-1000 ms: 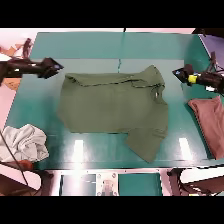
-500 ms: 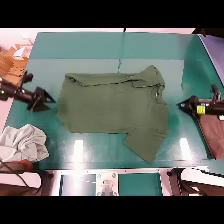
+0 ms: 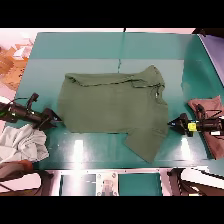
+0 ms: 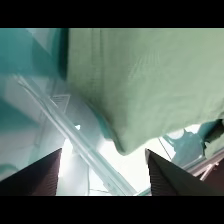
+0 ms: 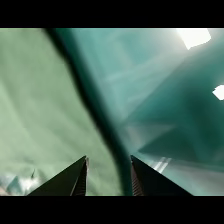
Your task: Fold the shirts.
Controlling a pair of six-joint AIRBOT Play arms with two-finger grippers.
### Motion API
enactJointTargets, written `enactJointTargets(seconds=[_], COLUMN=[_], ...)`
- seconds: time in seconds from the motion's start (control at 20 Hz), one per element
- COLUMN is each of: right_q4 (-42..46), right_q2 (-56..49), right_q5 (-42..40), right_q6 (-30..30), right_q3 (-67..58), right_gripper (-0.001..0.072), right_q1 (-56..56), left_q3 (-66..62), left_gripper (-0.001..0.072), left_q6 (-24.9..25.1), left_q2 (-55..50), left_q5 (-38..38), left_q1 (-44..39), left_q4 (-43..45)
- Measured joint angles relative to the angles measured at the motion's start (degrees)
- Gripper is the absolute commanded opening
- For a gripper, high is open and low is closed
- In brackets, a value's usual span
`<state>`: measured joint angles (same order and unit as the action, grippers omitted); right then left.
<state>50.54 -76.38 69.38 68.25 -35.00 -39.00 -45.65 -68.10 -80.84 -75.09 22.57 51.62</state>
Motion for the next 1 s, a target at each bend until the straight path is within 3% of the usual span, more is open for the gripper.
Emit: enactJointTargets(seconds=[0.1,0.2,0.3,0.35,0.4,0.45,0.55,0.8,1.0], right_q4=[0.0,-0.35,-0.39,-0.72,-1.11,-1.46,-1.95,-4.33,-9.05], right_q2=[0.15,-0.02,-0.15,-0.17,-0.17,-0.2,-0.22,-0.24,2.6], right_q5=[-1.53,-2.73,-4.46,-4.94,-5.42,-5.75,-6.16,-6.75,-4.46], right_q6=[-0.04,-0.15,-0.26,-0.26,-0.28,-0.31,-0.33,-0.98,-1.81], right_q3=[2.03,3.28,3.93,4.11,4.26,4.35,4.46,3.82,-2.25], right_gripper=[0.032,0.0139,0.0013,0.0014,0.0013,0.0013,0.0013,0.0012,0.0012], right_q1=[1.62,3.85,6.1,6.88,7.54,7.98,8.57,9.11,9.09], left_q3=[2.29,4.42,6.45,7.63,8.87,10.14,12.33,13.62,8.5], left_gripper=[0.0605,0.0605,0.0603,0.0584,0.0393,0.0291,0.0017,0.0019,0.0018], left_q6=[0.94,2.16,3.8,4.92,6.21,7.48,9.57,12.68,13.86], left_q2=[0.2,0.35,0.42,0.44,0.44,0.39,0.33,0.42,1.49], left_q5=[1.4,2.38,4.02,5.11,6.25,7.74,9.05,8.9,3.63], left_q1=[0.0,0.04,0.04,0.02,0.0,0.0,-0.02,-0.07,-0.07], left_q4=[-1.53,-4.07,-7.21,-9.31,-11.28,-12.59,-14.29,-18.73,-24.28])
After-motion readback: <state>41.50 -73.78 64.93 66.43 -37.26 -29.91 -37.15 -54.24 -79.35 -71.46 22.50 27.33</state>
